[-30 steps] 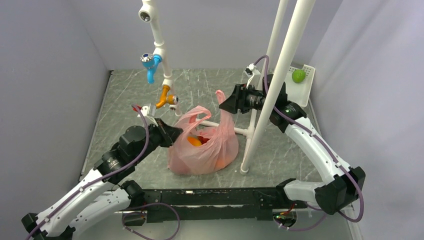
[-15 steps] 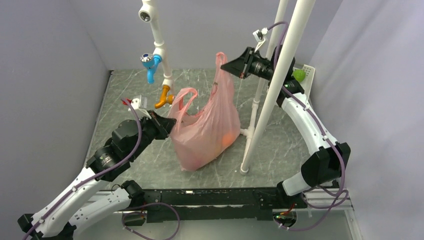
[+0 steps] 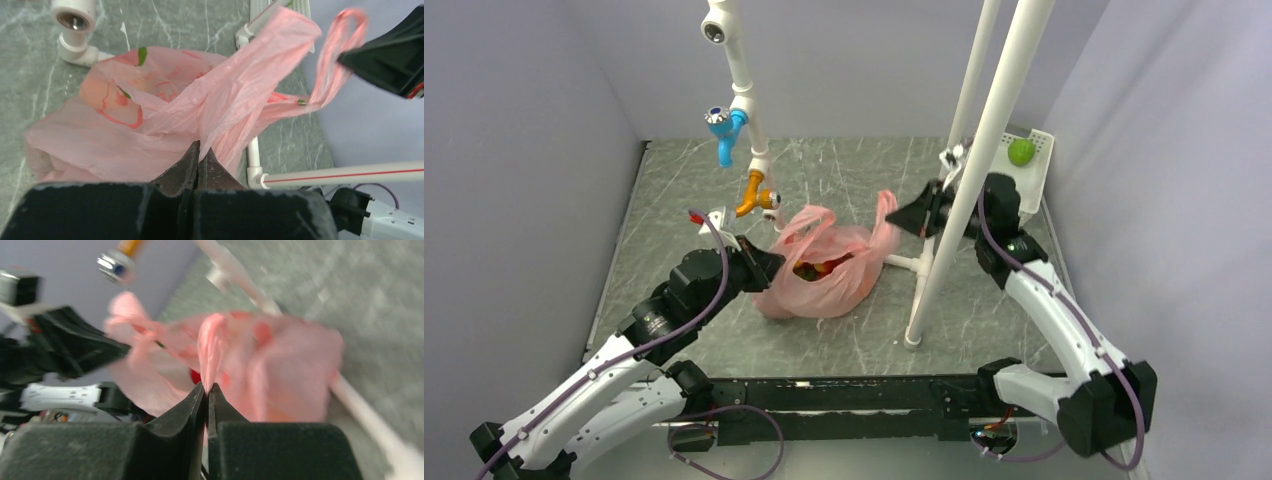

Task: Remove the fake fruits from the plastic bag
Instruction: Adjust the plastic bag at the center of the board.

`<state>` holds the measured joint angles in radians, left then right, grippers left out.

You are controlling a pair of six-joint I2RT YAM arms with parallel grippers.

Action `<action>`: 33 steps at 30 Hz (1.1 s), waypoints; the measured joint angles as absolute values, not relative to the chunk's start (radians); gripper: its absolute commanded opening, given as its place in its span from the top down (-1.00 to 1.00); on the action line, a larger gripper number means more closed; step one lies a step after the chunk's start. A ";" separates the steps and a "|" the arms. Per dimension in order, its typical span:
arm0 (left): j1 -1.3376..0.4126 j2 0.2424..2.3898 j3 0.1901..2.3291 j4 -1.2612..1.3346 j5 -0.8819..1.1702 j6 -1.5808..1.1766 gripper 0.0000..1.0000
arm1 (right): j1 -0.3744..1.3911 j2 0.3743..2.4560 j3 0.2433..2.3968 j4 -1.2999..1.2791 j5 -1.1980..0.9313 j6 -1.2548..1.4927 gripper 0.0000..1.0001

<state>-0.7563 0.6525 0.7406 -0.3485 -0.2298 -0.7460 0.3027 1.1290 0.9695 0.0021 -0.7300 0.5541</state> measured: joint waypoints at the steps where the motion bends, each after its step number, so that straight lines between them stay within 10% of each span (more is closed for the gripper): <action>1: -0.756 0.654 0.729 -0.348 -0.218 -0.750 1.00 | 0.302 1.096 0.932 -0.054 -0.700 0.539 0.71; 15: -0.756 0.658 0.718 -0.340 -0.134 -0.759 1.00 | 0.302 0.936 1.159 -0.734 -0.376 0.342 -0.66; 33: -0.753 0.715 0.720 -0.286 -0.138 -0.771 1.00 | 0.305 1.125 1.309 -0.384 -0.801 0.464 -0.35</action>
<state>-0.7532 0.7155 0.7200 -0.2863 -0.1383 -0.7712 0.3050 1.1248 1.3090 -0.3836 -0.8009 0.4644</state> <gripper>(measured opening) 0.012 0.733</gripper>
